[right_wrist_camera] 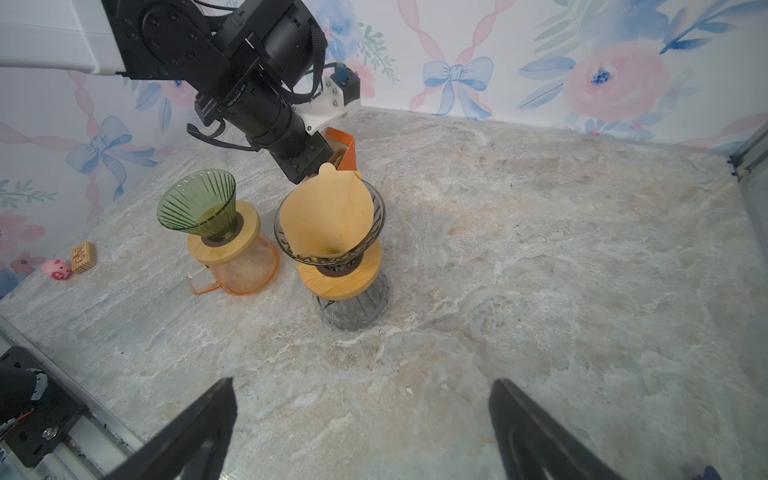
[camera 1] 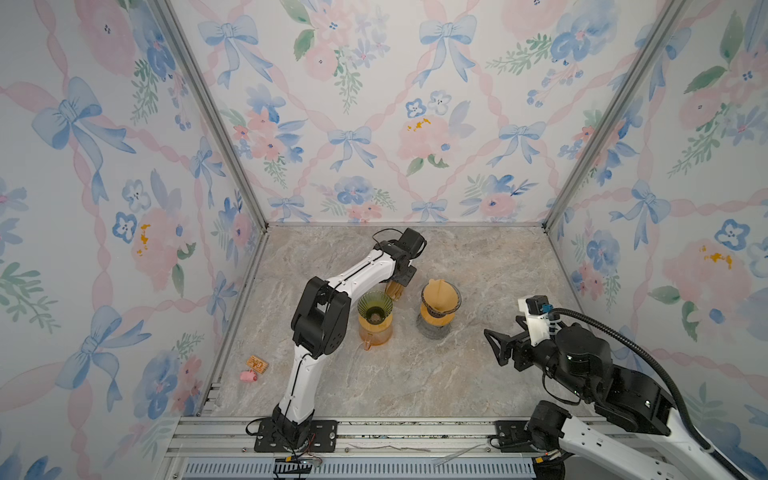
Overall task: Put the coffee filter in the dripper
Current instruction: 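Grasp a paper filter from the orange COFFEE box with the left gripper, then lift the paper filter and carry it over the green dripper with the left gripper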
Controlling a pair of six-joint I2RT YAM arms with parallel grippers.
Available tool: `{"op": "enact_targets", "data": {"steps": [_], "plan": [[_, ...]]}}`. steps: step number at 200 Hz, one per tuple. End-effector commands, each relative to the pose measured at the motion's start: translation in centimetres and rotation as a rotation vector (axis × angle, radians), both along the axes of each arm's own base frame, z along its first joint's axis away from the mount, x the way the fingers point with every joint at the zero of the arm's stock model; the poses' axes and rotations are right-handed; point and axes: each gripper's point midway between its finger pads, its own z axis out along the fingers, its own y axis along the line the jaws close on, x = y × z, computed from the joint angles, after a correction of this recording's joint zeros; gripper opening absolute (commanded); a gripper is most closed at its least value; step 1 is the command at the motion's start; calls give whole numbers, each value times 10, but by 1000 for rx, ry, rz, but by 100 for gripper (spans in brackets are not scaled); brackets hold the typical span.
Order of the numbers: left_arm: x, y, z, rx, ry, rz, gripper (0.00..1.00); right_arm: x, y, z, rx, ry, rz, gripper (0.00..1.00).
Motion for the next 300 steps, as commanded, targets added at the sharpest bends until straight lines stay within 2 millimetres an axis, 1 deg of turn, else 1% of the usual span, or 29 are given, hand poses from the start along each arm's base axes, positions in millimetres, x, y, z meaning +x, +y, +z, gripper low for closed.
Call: {"op": "enact_targets", "data": {"steps": [1,18,43,102,135,158,177,199,223,246,278,300], "plan": [[-8,10,4,16,6,17,3,1,-6,-12,-31,26,-28,96],[-12,11,11,16,-5,18,1,1,-5,-13,-31,29,-27,96],[-16,12,27,9,-35,20,1,1,-5,-13,-31,28,-28,96],[-25,13,72,-76,-101,37,0,1,-5,-13,-33,30,-28,96],[-36,16,96,-140,-127,56,0,1,-6,-12,-28,32,-30,96],[-46,13,121,-244,-134,60,0,1,-8,-11,-19,33,-46,96],[-57,8,147,-338,-146,50,0,2,-10,-8,4,33,-67,96],[-69,7,178,-430,-168,41,0,3,-10,-5,19,29,-79,96],[-86,14,206,-532,-176,37,0,5,-10,-2,18,24,-87,96],[-102,24,224,-637,-154,35,0,6,-9,2,25,24,-90,96],[-120,44,242,-780,-107,52,0,8,-8,11,54,10,-100,96],[-131,58,245,-854,-45,71,0,10,-8,15,65,6,-109,96]]}}
